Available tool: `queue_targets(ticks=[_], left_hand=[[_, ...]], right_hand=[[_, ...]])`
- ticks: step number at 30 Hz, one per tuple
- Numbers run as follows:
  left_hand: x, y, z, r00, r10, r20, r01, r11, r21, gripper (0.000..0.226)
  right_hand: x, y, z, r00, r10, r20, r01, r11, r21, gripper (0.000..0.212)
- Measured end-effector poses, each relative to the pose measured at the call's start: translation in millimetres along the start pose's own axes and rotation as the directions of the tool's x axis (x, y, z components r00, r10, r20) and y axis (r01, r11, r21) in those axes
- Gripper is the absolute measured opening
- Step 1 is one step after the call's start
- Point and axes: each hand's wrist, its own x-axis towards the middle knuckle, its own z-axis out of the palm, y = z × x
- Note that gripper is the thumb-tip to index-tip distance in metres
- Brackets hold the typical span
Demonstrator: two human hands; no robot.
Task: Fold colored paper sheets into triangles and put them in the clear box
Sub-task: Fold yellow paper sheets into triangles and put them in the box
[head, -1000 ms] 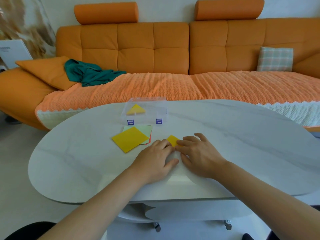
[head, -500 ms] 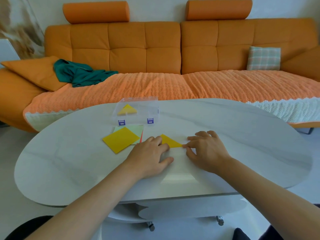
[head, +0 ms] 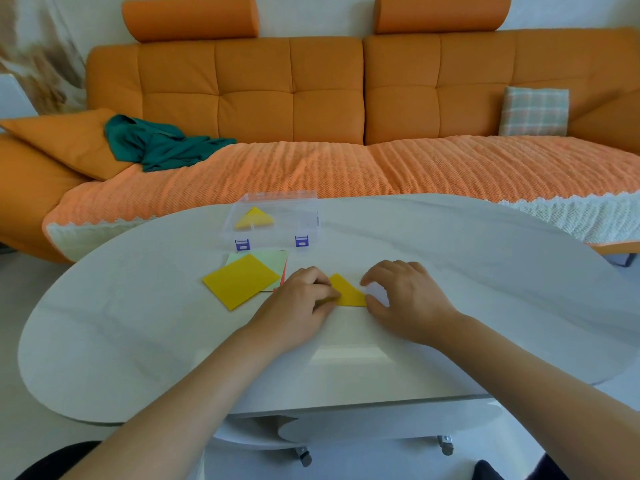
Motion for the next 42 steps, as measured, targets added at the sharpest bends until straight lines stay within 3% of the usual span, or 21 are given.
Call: queue_targets(ticks=[4, 8, 14, 23, 29, 35, 42], left_hand=[[8, -9, -7, 0.998, 0.058, 0.039, -0.059, 0.998, 0.03, 0.023], [10, -14, -10, 0.985, 0.154, 0.08, -0.163, 0.979, 0.12, 0.029], [9, -18, -10, 0.986, 0.16, 0.039, -0.163, 0.983, 0.082, 0.026], [9, -14, -9, 0.963, 0.264, -0.056, -0.251, 0.953, 0.172, 0.028], [7, -8, -12, 0.982, 0.122, -0.141, -0.121, 0.992, 0.019, 0.025], [12, 2, -21, 0.975, -0.019, -0.22, 0.004, 0.998, -0.067, 0.013], [14, 17, -32, 0.962, -0.08, -0.262, 0.046, 0.99, -0.135, 0.011]], right_hand=[[11, -8, 4, 0.992, -0.115, 0.06, 0.109, 0.99, 0.092, 0.032], [19, -10, 0, 0.973, -0.194, 0.125, 0.173, 0.972, 0.162, 0.025], [26, -3, 1, 0.948, -0.3, 0.105, 0.297, 0.954, 0.039, 0.023], [26, -3, 3, 0.974, -0.221, 0.05, 0.21, 0.964, 0.165, 0.025], [26, -6, 3, 0.986, -0.161, -0.033, 0.164, 0.978, 0.132, 0.01], [27, -16, -12, 0.991, -0.071, -0.116, 0.1, 0.958, 0.268, 0.009], [28, -26, -18, 0.994, 0.045, -0.095, 0.003, 0.895, 0.446, 0.011]])
